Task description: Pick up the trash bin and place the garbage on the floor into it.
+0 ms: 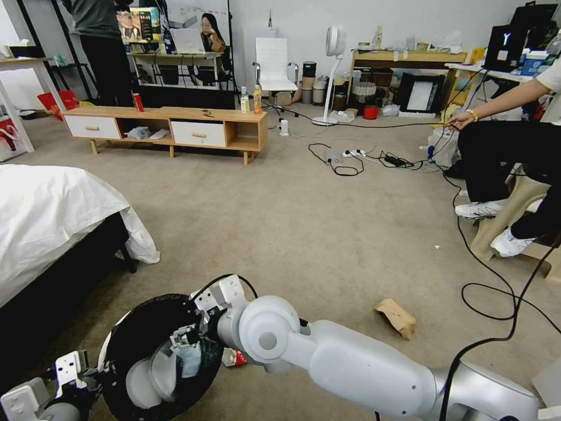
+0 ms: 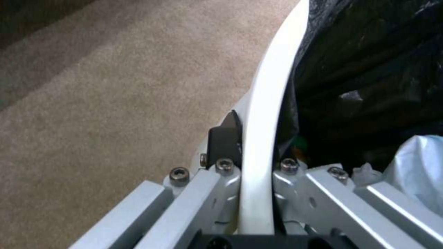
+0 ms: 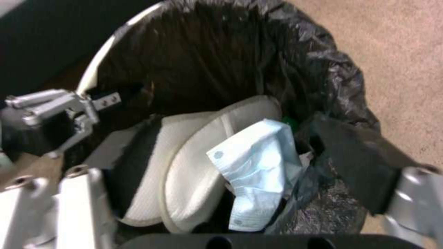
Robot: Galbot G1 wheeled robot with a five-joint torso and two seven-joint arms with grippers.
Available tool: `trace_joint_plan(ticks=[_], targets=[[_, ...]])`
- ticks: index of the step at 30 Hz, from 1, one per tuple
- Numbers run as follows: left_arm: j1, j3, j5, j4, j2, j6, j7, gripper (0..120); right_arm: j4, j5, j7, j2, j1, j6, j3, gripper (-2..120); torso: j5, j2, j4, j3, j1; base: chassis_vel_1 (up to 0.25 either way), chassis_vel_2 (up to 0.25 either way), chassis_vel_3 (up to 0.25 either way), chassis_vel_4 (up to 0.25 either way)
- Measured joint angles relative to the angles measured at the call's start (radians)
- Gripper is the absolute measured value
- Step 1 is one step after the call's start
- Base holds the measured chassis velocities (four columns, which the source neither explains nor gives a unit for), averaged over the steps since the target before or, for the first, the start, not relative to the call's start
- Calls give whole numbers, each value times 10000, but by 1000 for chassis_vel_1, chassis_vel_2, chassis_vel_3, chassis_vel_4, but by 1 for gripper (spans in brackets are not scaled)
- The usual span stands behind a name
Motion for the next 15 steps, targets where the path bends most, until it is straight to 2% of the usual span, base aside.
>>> trace_joint_plan(ticks=[4,11,15], targets=[[-16,15,11,12,-21,0,0,2,167,40,20,-80,30,0,129,99,0,-1,0,0,0,0,0,0,0],[-12,-15,15,14,-7,0,0,2,642,162,141,-192,-13,15,484,100,0,0,1,0,0,0,0,0,0],[-7,-67,13,32,14,0,-6,2,1404,371,226,-481,-97,39,1271,99,0,0,1,0,0,0,0,0,0]])
